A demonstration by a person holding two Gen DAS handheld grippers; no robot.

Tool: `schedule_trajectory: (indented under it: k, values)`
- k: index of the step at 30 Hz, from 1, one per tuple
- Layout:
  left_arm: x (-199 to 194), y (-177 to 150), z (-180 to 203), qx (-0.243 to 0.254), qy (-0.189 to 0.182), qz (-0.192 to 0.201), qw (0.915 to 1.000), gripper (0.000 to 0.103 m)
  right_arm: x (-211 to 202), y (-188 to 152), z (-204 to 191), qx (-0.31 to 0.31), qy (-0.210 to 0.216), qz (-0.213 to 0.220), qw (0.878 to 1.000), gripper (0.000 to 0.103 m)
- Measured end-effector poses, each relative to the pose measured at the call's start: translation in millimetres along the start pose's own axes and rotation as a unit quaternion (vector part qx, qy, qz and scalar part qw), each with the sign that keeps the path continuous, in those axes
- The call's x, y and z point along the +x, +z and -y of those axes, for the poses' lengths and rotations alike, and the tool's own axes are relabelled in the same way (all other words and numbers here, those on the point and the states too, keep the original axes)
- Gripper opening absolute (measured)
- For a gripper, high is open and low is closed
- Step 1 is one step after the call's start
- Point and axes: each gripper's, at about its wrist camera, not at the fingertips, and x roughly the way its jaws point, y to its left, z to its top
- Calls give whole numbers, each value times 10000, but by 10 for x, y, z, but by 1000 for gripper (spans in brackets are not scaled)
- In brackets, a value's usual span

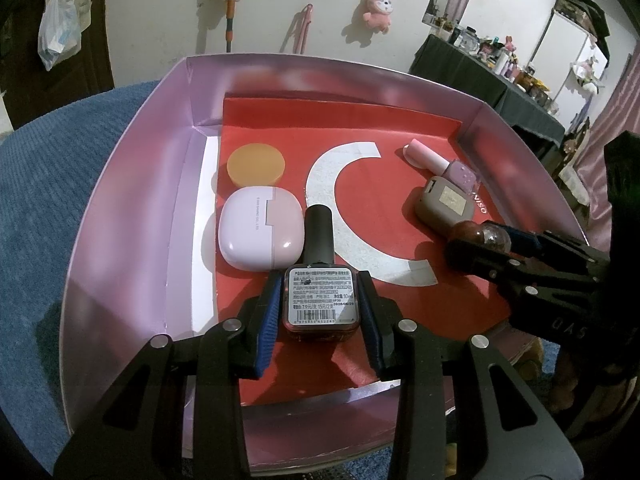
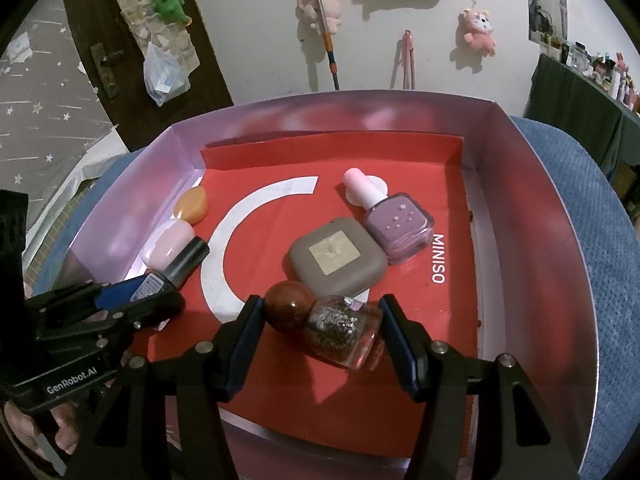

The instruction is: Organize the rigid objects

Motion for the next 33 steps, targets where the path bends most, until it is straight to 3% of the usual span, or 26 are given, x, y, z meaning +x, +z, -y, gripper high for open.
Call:
schedule_trajectory:
  k: [18,22,29,33]
  values:
    - [-17,-1,78,55,158,72,9998,35,-59,-14,-22,-46,22,72,10000,62]
    - [-53,-14,95,82,255,158,9995,54,-106,-15,-35,-34,50,144,9999,66]
    - [-105,-27,100,100,289,253,9992,57,-220,-44,-39,-31,124,256,9996,69]
    - [-139,-36,123,102,218,277,9993,64,-318,-62,-53,-35,153,348,9993,73]
